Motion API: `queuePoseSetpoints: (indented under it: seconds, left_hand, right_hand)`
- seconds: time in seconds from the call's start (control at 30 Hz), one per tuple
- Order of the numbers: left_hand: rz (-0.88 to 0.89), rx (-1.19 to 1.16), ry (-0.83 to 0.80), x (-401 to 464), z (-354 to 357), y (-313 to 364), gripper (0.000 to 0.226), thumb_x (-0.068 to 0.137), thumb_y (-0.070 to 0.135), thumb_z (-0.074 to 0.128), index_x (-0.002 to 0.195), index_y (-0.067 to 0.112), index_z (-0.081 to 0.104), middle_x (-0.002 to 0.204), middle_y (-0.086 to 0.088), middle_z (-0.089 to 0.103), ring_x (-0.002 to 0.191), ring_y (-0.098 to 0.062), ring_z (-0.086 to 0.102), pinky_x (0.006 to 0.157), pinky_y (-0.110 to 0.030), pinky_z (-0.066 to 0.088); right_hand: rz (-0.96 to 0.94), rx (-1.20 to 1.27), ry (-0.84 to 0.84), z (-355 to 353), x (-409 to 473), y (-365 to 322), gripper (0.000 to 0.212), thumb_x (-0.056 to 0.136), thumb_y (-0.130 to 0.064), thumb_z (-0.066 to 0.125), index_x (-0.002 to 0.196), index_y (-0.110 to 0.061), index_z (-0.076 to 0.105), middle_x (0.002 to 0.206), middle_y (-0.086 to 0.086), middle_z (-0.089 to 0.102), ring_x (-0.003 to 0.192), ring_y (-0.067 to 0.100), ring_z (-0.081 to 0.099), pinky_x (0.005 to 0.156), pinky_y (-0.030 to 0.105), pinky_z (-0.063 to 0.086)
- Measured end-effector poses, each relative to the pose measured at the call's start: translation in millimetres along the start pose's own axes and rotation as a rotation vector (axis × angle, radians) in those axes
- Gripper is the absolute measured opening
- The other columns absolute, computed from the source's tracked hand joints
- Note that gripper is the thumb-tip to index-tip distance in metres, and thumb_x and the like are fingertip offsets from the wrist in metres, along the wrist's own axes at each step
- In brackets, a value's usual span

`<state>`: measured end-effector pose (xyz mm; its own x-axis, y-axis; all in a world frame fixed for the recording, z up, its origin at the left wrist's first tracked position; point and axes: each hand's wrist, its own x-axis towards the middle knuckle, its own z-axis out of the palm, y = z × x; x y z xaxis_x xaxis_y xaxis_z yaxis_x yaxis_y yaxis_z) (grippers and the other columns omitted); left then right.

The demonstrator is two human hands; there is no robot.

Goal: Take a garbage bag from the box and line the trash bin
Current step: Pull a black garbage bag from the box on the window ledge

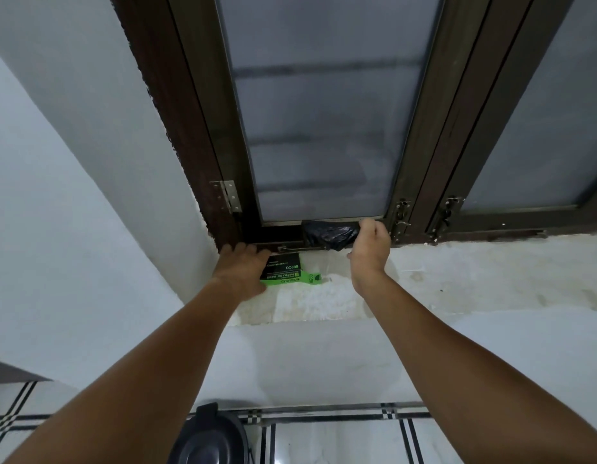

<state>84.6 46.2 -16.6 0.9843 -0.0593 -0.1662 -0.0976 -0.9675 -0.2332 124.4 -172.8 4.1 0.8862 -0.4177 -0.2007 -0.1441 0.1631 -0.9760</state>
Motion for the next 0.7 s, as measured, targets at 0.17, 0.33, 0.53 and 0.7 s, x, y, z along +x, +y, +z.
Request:
queuePoseSetpoints:
  seconds: [0.17,0.33,0.53,0.7]
  left_hand:
    - [-0.039,-0.487,0.245,2,-17,9,0.069,0.085,0.066,0.061,0.143,0.030,0.052,0.140,0.000,0.056,0.129,-0.024,0.047,0.105,-0.041,0.036]
    - [-0.157,-1.492,0.040,5,-55,28,0.014,0.094,0.036,0.068,0.100,0.024,0.072,0.105,-0.002,0.076,0.097,-0.018,0.069,0.084,-0.032,0.053]
    - [-0.301,-1.864,0.079,14,-63,33,0.021,0.097,0.029,0.061,0.108,0.015,0.071,0.095,-0.004,0.076,0.090,-0.017,0.070,0.077,-0.030,0.052]
    - [-0.253,-1.660,0.065,14,-62,36,0.013,0.099,0.021,0.057,0.101,0.018,0.070,0.099,-0.007,0.076,0.091,-0.022,0.074,0.081,-0.036,0.062]
  right_hand:
    - [0.154,0.028,-0.198,12,-3,-11,0.019,0.098,-0.024,0.046,0.084,-0.015,0.054,0.065,0.004,0.039,0.060,0.019,0.036,0.054,0.032,0.035]
    - [0.350,0.053,-0.459,28,-14,-19,0.021,0.105,-0.035,0.047,0.103,-0.017,0.060,0.050,-0.003,0.043,0.045,0.011,0.036,0.046,0.026,0.034]
    - [0.126,-0.270,-0.606,32,-19,-20,0.039,0.107,-0.042,0.041,0.099,-0.011,0.063,0.068,0.006,0.060,0.053,0.016,0.049,0.051,0.027,0.043]
    - [-0.150,-0.215,-0.504,37,-17,-16,0.072,0.090,-0.070,0.052,0.104,-0.002,0.069,0.100,0.021,0.069,0.086,0.019,0.066,0.082,0.038,0.053]
